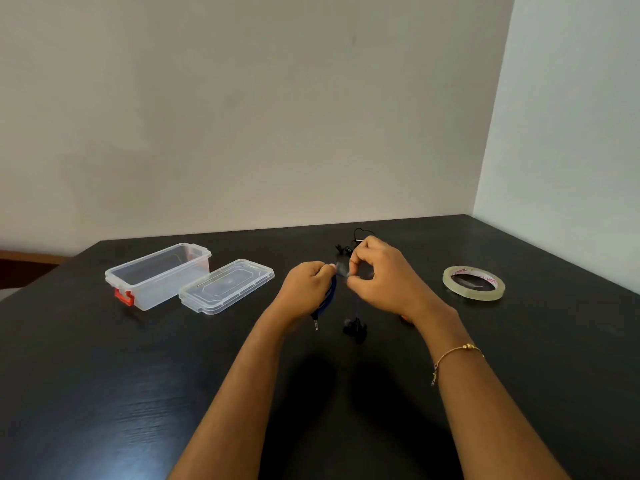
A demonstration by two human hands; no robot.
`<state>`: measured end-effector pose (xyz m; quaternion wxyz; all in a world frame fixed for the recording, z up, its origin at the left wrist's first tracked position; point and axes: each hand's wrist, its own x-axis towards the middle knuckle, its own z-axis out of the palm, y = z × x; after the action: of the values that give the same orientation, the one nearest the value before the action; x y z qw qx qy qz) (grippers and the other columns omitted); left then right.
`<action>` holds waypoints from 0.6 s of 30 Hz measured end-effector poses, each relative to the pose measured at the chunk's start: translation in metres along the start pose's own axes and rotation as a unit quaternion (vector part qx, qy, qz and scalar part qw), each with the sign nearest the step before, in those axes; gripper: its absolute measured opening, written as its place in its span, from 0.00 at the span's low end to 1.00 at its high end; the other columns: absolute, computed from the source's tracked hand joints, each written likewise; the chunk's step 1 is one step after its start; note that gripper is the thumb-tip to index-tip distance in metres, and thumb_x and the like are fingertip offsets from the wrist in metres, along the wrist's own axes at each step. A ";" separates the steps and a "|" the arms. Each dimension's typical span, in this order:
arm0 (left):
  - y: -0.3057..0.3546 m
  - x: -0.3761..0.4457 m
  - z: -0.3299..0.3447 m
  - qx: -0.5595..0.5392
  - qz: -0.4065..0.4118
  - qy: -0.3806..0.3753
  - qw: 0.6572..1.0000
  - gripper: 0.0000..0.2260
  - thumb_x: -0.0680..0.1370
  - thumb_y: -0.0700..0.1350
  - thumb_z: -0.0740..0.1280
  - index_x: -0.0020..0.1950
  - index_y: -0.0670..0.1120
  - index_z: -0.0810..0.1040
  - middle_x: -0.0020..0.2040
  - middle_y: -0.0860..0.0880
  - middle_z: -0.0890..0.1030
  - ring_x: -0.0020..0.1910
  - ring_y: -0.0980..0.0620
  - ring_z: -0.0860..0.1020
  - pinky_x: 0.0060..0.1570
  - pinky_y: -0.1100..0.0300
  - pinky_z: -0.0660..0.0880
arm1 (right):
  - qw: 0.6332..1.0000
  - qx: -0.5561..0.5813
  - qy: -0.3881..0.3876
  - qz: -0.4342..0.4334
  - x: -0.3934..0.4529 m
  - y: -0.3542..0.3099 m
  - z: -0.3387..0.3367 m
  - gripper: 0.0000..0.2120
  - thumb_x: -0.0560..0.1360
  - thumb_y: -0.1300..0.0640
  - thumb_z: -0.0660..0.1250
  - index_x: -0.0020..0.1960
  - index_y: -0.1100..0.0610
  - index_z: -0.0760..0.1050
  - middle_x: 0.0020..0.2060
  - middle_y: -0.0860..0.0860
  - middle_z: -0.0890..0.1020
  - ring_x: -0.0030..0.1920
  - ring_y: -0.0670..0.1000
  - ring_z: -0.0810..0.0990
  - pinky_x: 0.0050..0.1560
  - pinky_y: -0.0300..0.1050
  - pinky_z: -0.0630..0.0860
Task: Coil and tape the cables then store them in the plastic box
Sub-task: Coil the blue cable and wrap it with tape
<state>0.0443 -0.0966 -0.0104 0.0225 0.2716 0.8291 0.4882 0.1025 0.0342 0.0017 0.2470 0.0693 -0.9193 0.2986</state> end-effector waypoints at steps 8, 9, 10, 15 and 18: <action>0.001 -0.002 -0.003 -0.083 -0.035 -0.028 0.996 0.13 0.81 0.47 0.54 0.40 0.44 0.71 0.35 0.48 0.70 0.33 0.54 0.66 0.35 0.62 0.65 | 0.994 0.054 -0.092 -0.036 -0.003 -0.001 -0.004 0.07 0.70 0.62 0.69 0.37 0.53 0.75 0.44 0.47 0.75 0.46 0.42 0.73 0.46 0.33 0.69; 0.001 -0.002 -0.003 -0.078 -0.034 -0.034 0.996 0.13 0.81 0.47 0.54 0.43 0.43 0.72 0.36 0.48 0.71 0.35 0.54 0.68 0.37 0.61 0.66 | 0.995 0.053 -0.080 -0.040 -0.003 -0.001 -0.004 0.07 0.70 0.62 0.70 0.37 0.52 0.75 0.47 0.47 0.74 0.50 0.42 0.71 0.47 0.32 0.68; 0.002 -0.003 -0.003 -0.073 -0.033 -0.039 0.996 0.13 0.82 0.47 0.53 0.45 0.43 0.73 0.38 0.48 0.72 0.37 0.54 0.69 0.39 0.61 0.67 | 0.995 0.057 -0.066 -0.040 -0.003 -0.001 -0.004 0.07 0.69 0.61 0.70 0.37 0.51 0.75 0.49 0.47 0.73 0.53 0.43 0.69 0.49 0.32 0.67; 0.003 -0.004 -0.003 -0.084 -0.018 -0.038 0.996 0.13 0.82 0.46 0.53 0.45 0.43 0.73 0.35 0.47 0.68 0.33 0.54 0.64 0.34 0.61 0.63 | 0.987 0.146 -0.068 0.002 -0.002 0.000 -0.003 0.08 0.72 0.63 0.68 0.37 0.52 0.75 0.50 0.51 0.78 0.53 0.48 0.78 0.55 0.40 0.75; 0.002 -0.005 -0.001 -0.087 -0.026 -0.019 0.996 0.14 0.82 0.48 0.52 0.46 0.42 0.72 0.35 0.46 0.67 0.31 0.55 0.63 0.33 0.62 0.63 | 0.978 0.194 -0.058 0.043 -0.002 0.002 -0.001 0.05 0.74 0.62 0.65 0.41 0.55 0.75 0.48 0.56 0.82 0.49 0.51 0.81 0.53 0.43 0.77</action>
<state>0.0493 -0.0989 -0.0089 0.0747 0.2566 0.7894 0.5526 0.1042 0.0367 0.0003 0.1623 0.0935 -0.8587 0.4770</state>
